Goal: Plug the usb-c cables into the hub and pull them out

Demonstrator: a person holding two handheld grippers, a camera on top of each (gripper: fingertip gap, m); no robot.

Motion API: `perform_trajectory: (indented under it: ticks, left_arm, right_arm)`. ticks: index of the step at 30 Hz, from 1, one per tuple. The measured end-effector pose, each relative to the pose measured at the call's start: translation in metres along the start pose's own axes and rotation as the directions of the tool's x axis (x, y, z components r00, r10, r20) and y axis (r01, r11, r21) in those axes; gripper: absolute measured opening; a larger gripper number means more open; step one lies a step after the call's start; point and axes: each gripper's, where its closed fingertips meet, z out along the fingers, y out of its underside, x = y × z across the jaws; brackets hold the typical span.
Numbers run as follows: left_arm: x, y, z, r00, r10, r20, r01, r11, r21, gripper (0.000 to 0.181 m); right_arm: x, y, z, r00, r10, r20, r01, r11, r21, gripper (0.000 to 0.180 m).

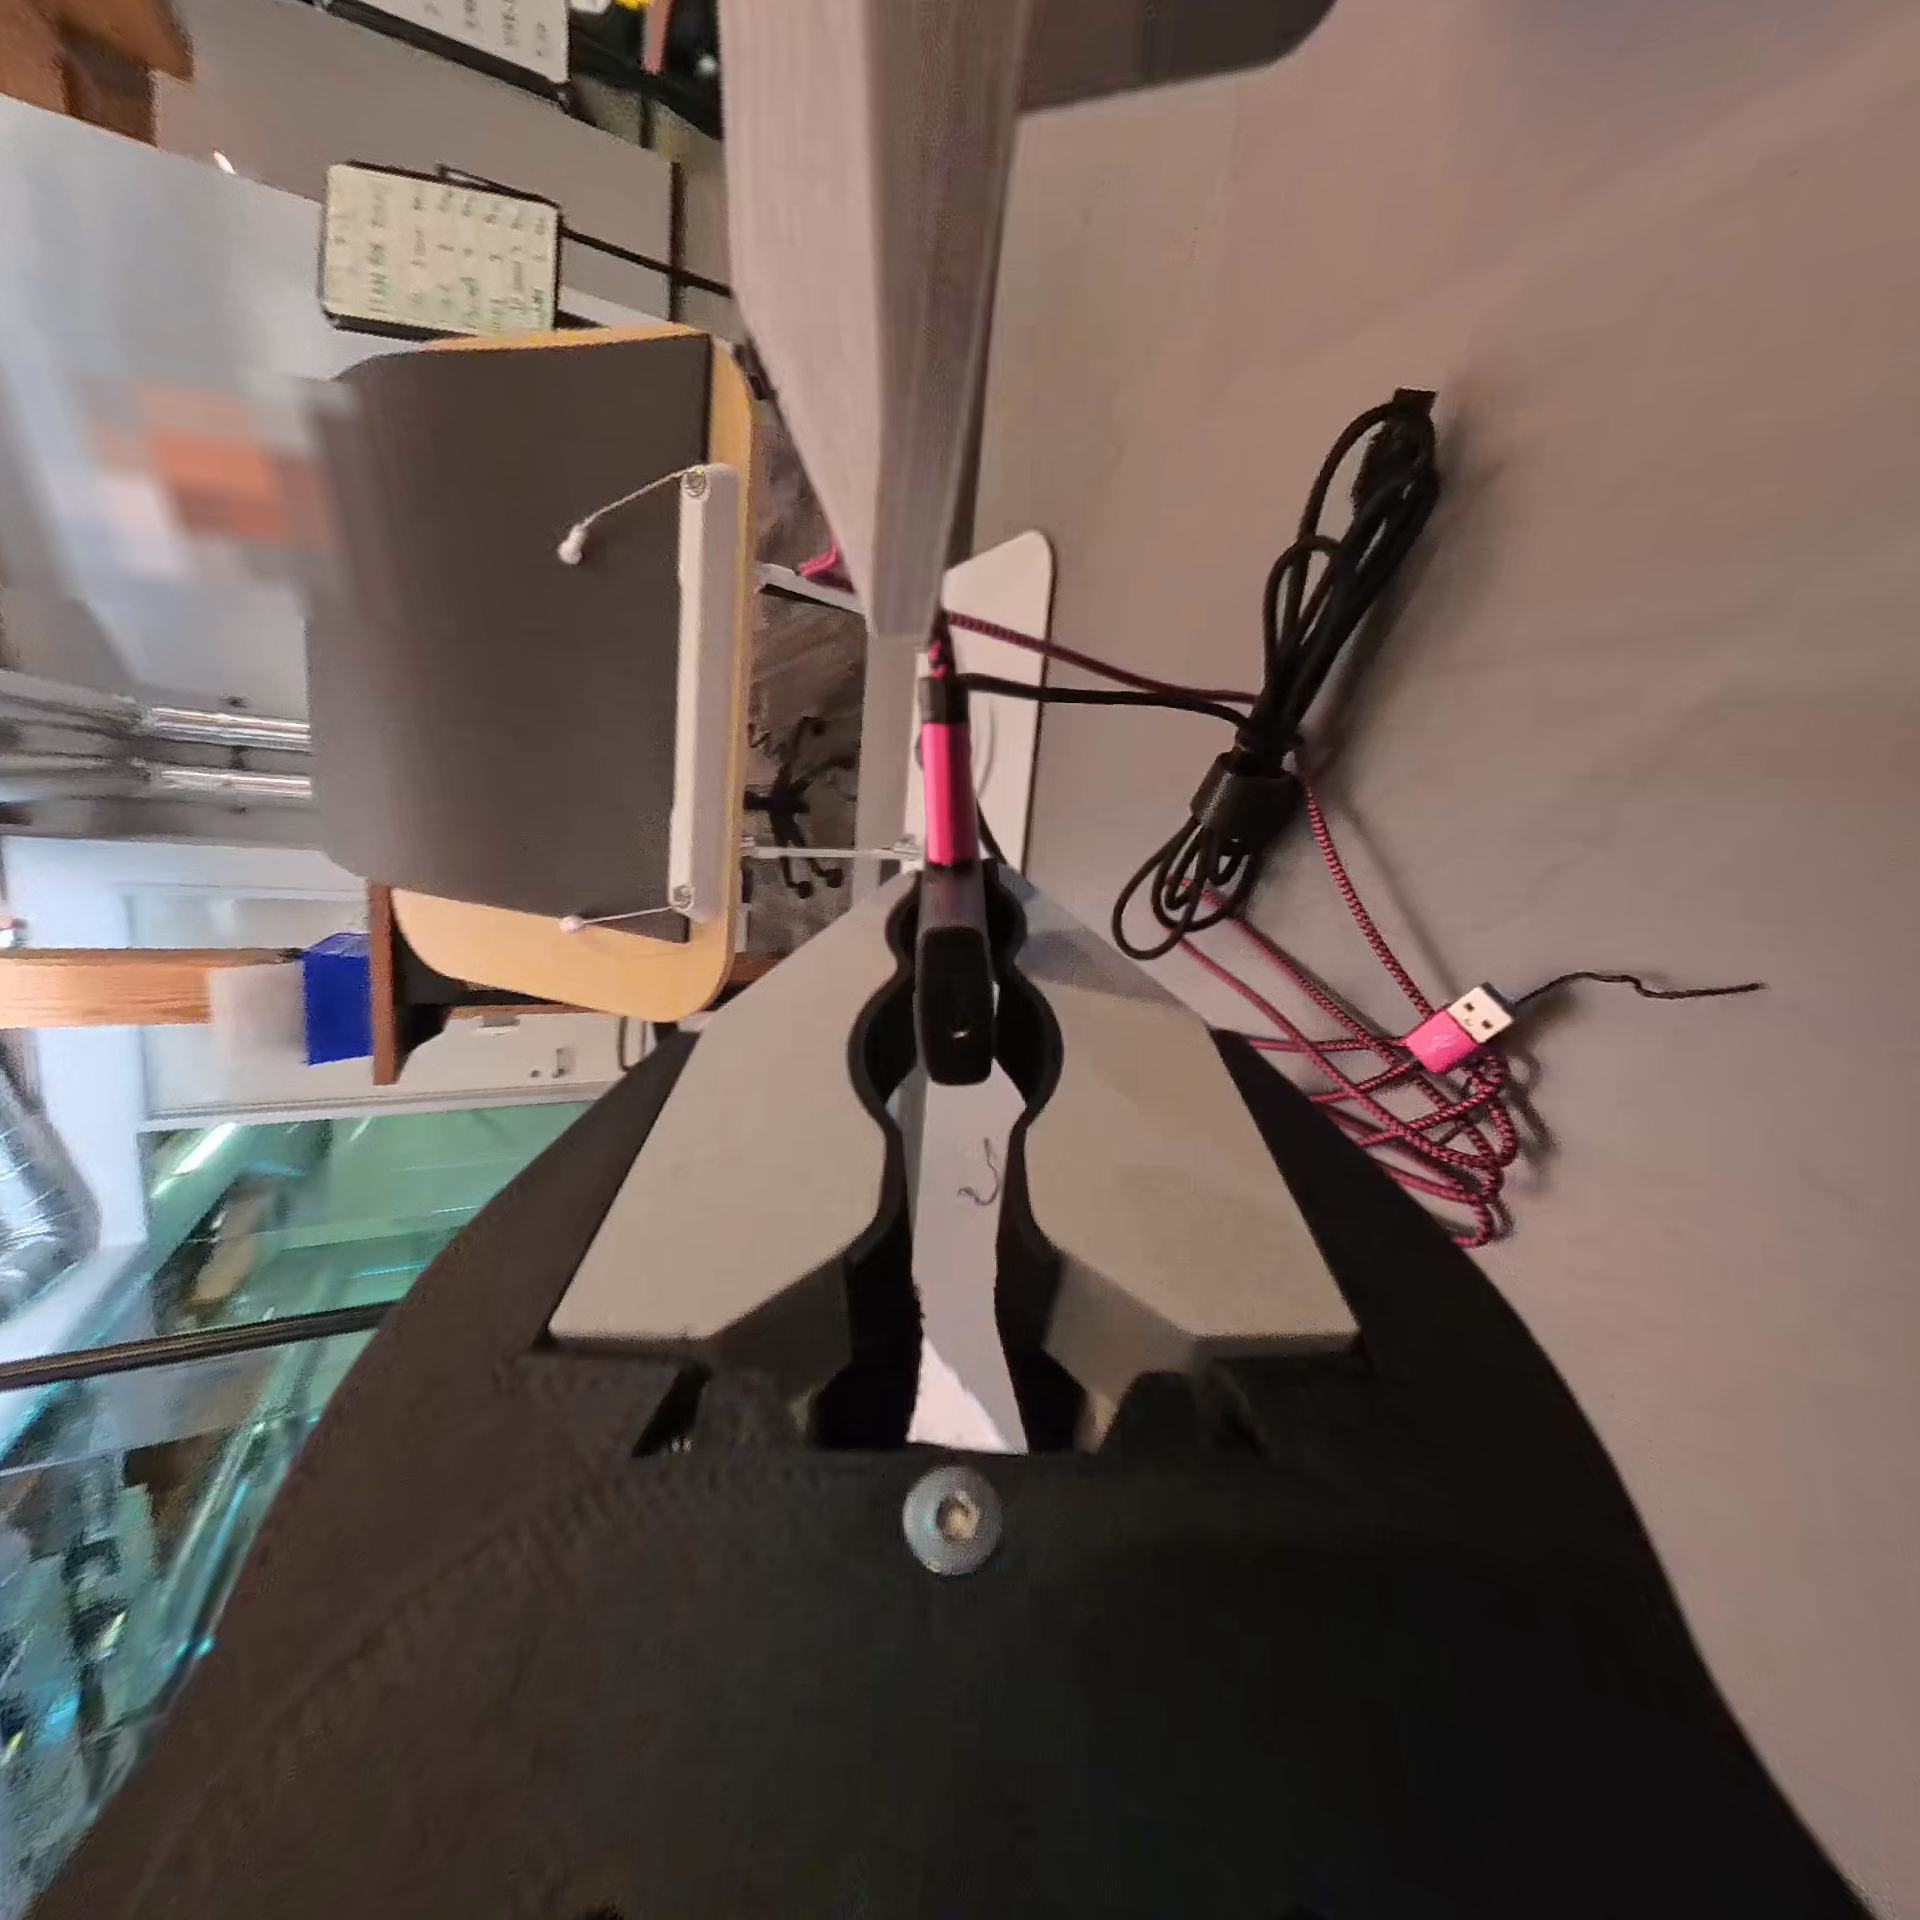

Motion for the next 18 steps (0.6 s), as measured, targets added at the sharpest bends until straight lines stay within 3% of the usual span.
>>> perform_trajectory:
  ticks: [4, 10, 15, 18]
  left_arm:
    - [-0.005, 0.002, -0.001, 0.996, 0.039, 0.08, -0.037, 0.999, -0.024, 0.006]
    - [-0.016, 0.003, -0.003, 0.994, 0.004, 0.113, -0.001, 1.0, -0.027, 0.006]
    - [-0.014, -0.005, -0.003, 0.991, 0.04, 0.127, -0.038, 0.999, -0.016, 0.006]
    - [-0.014, -0.007, -0.003, 0.99, 0.04, 0.133, -0.039, 0.999, -0.007, 0.006]
  right_arm:
    - [0.0, 0.003, 0.003, 0.982, 0.172, 0.079, -0.176, 0.983, 0.048, 0.02]
    - [0.016, -0.003, -0.01, 0.983, 0.185, 0.003, -0.184, 0.97, 0.158, 0.026]
    - [0.001, -0.002, 0.005, 0.97, 0.212, 0.116, -0.229, 0.961, 0.158, 0.029]
    - [0.002, 0.004, 0.013, 0.962, 0.236, 0.137, -0.254, 0.958, 0.133, 0.018]
